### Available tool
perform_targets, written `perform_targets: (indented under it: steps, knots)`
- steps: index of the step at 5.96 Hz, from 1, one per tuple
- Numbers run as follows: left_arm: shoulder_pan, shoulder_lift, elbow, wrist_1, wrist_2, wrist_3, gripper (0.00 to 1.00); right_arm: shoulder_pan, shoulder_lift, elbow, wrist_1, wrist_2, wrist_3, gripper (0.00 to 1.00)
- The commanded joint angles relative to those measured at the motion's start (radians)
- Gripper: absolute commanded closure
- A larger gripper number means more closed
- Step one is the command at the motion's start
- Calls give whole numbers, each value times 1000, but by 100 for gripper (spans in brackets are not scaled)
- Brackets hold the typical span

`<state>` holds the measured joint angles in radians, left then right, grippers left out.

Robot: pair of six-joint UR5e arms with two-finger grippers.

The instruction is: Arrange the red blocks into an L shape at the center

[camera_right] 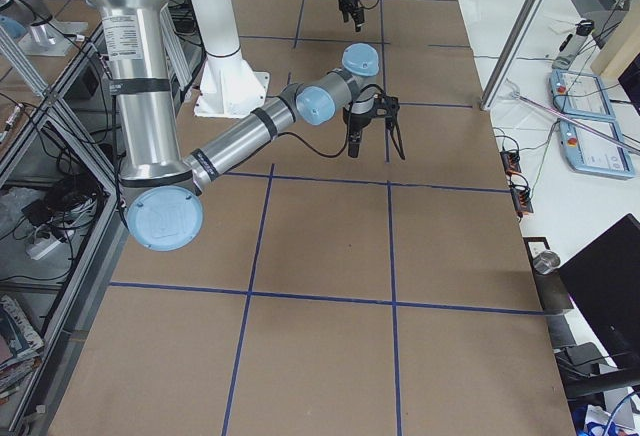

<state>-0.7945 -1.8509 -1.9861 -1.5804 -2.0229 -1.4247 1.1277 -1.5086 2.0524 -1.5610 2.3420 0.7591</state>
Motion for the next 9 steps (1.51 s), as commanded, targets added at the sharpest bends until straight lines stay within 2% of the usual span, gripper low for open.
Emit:
perform_targets:
  steps: [1,3,4,6,7,8,9]
  knots:
    - [-196,126,1,-15,-143,445,0,140,-97,-5,-5,30,-232,0]
    - [-409,249,10,-10,-222,814,0,277,-140,-119,-7,30,-465,0]
    - [-473,275,21,2,-221,1004,0,300,-156,-173,-7,30,-515,0]
    - [-683,314,126,14,-223,1407,0,345,-232,-169,-5,81,-575,0]
    - [-718,309,191,17,-223,1525,0,368,-269,-173,-4,86,-613,0]
    - [-721,309,232,31,-276,1523,0,385,-292,-198,-1,85,-688,0]
    - [-748,317,224,54,-333,1523,0,401,-292,-198,2,85,-695,0]
